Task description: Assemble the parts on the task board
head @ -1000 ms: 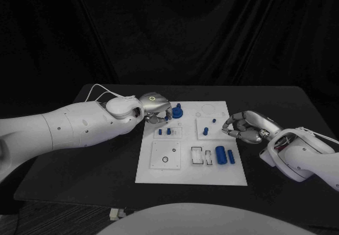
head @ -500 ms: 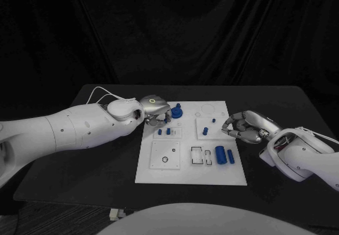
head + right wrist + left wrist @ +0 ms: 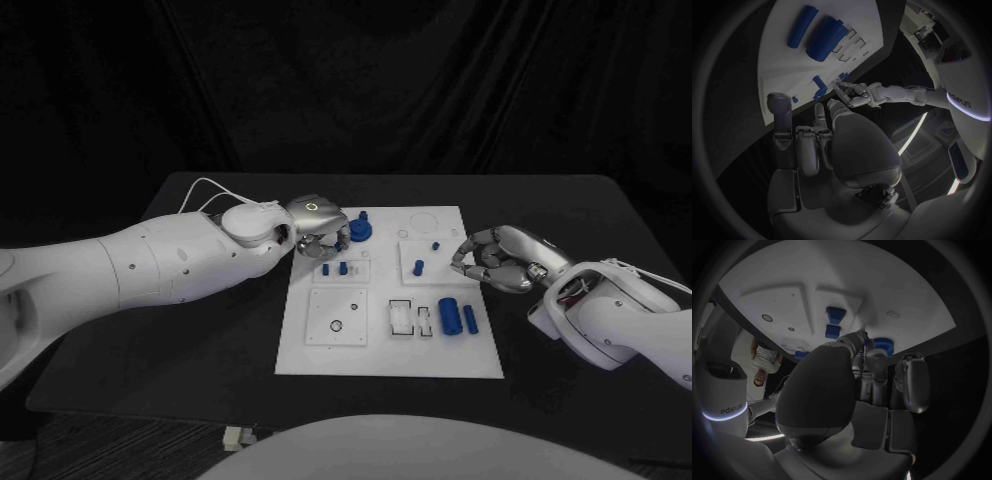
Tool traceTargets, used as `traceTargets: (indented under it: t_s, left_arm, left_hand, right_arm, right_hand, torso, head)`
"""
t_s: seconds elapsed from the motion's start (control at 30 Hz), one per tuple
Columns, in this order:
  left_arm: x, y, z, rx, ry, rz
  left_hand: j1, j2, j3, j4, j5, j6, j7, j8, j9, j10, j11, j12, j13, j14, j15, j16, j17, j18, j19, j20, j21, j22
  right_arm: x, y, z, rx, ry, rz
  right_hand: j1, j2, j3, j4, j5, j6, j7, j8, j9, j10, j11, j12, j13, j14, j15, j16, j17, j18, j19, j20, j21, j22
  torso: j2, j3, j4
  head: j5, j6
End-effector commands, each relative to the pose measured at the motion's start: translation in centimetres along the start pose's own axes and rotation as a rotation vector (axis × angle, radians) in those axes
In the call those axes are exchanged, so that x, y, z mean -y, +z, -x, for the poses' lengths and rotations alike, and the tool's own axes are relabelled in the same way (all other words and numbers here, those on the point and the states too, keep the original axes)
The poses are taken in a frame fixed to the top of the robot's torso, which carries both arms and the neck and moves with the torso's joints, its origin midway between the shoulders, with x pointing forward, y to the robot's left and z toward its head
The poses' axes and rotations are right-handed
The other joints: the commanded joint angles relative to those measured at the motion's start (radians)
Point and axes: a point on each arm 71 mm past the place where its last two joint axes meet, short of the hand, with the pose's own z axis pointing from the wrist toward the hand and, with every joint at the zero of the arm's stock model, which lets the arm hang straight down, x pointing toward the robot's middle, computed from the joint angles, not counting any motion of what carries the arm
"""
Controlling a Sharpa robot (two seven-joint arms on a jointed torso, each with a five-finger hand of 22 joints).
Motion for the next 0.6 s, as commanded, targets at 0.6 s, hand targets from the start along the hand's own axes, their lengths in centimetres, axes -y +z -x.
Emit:
traceTargets:
  t_s: [0.6]
  left_arm:
    - [0.47, 0.28, -0.47, -0.038, -0.009, -0.020]
  left_hand:
    - [-0.007, -0.001, 0.005, -0.004, 0.000, 0.001, -0.002, -0.001, 0.000, 0.014, -0.001, 0.002, 0.003, -0.012, -0.002, -0.015, -0.013, 0.000, -0.011, -0.001, -0.012, 0.181]
  right_arm:
    - [0.08, -0.02, -0.11, -0.004, 0.000, -0.014]
  right_hand:
    - [-0.003, -0.011, 0.002, 0.008, 0.006, 0.005, -0.005, 0.005, -0.002, 0.106, -0.006, -0.006, 0.261, 0.094, -0.008, -0.004, 0.239, 0.020, 0.003, -0.006, -0.008, 0.061]
  torso:
    - [0.000, 0.0000, -0.0002]
  head:
    - [0.000, 0.000]
